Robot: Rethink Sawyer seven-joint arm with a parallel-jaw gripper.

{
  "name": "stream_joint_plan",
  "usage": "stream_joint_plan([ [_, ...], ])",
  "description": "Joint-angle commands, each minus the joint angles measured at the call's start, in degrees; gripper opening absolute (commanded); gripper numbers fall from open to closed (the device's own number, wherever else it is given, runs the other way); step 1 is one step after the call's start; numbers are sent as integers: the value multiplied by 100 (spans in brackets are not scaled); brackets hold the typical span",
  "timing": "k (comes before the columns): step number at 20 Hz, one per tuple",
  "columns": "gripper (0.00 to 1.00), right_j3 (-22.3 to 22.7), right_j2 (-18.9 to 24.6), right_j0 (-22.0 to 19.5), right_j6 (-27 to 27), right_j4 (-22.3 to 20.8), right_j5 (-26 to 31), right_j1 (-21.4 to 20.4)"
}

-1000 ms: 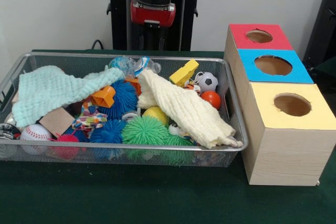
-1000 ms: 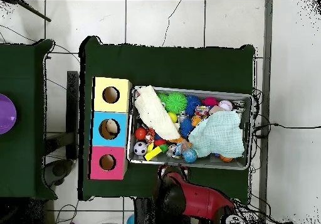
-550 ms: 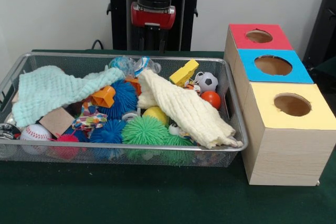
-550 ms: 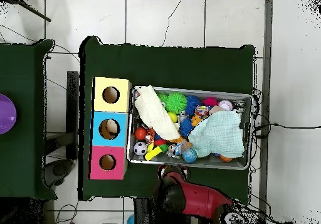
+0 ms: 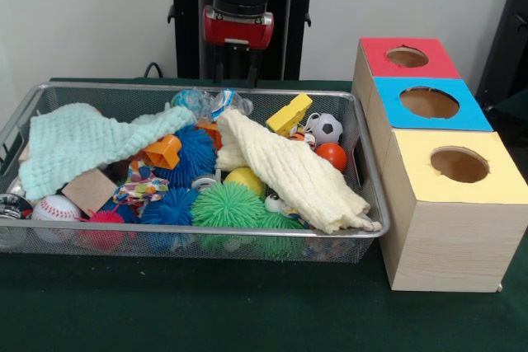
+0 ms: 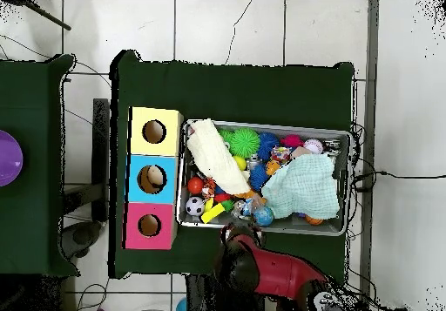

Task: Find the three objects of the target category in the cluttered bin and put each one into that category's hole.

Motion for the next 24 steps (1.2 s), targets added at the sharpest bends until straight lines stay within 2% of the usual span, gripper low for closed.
stream_joint_plan([
  [1, 100, -838, 601, -120, 925, 231, -126, 106],
  [16, 100, -965, 573, -67, 936, 231, -150, 157],
  [24, 100, -1026, 592, -122, 833, 91, -220, 251],
])
